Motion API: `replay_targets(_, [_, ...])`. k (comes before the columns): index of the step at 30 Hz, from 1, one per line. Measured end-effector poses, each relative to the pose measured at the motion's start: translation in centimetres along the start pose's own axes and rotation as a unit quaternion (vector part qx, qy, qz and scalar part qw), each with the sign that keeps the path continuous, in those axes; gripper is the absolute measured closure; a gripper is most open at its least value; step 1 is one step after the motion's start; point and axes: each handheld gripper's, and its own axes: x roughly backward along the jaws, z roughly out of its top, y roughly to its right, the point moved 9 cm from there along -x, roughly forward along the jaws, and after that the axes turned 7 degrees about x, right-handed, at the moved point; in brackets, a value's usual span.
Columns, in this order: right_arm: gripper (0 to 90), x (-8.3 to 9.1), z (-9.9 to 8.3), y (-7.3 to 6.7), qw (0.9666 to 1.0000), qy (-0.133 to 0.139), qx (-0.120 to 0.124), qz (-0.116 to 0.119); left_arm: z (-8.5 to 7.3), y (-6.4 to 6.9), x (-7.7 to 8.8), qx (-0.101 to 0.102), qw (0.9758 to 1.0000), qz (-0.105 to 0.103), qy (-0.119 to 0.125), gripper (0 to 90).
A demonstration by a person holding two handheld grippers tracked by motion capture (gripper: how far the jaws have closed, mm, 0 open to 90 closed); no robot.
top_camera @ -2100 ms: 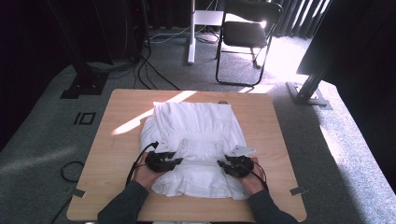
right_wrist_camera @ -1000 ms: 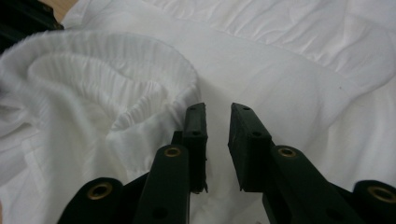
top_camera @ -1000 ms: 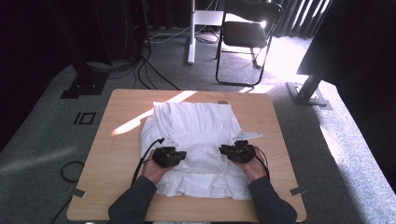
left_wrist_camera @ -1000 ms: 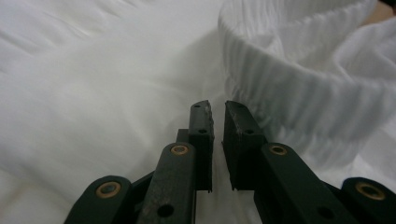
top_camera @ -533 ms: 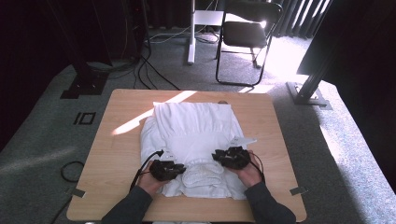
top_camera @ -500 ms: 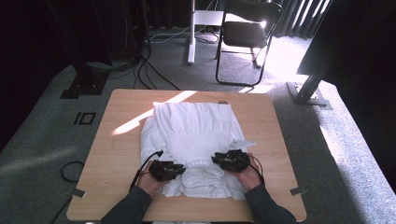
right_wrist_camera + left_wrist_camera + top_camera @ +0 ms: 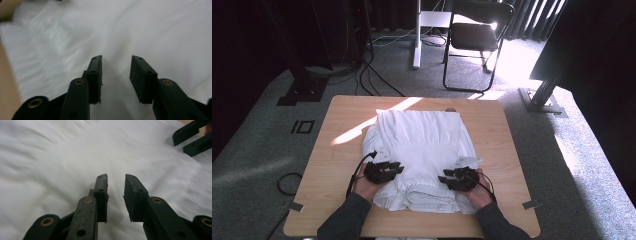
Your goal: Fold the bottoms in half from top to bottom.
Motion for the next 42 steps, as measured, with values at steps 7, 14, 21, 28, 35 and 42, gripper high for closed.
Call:
replay_targets(7, [54.0, -1.4, 4.5, 7.3, 0.9969, 0.032, -0.033, -0.064, 4.2, -4.5, -2.4, 0.023, 0.9984, 0.051, 0.003, 66.3])
replay_targets(14, [56.0, -6.2, 5.3, 11.8, 0.9937, 0.011, -0.075, -0.083, 3.1, -7.5, -6.5, 0.045, 0.9957, 0.071, -0.038, 64.5])
replay_targets(21, [55.4, -7.5, 2.9, 11.7, 0.9913, -0.002, -0.100, -0.085, 1.8, -7.7, -7.0, 0.061, 0.9965, 0.052, -0.024, 64.3])
replay_targets(28, [55.6, -6.5, 1.9, 10.3, 0.9906, 0.002, -0.105, -0.088, 0.8, -6.4, -6.3, 0.063, 0.9974, 0.034, -0.014, 64.4])
replay_targets(35, [55.7, -5.0, 0.4, 8.1, 0.9906, 0.002, -0.096, -0.097, -0.5, -4.4, -5.3, 0.048, 0.9983, 0.030, -0.013, 64.5])
replay_targets(42, [55.7, -3.8, -0.8, 6.3, 0.9906, 0.005, -0.101, -0.092, -1.8, -2.7, -4.3, 0.038, 0.9991, 0.020, -0.008, 64.4])
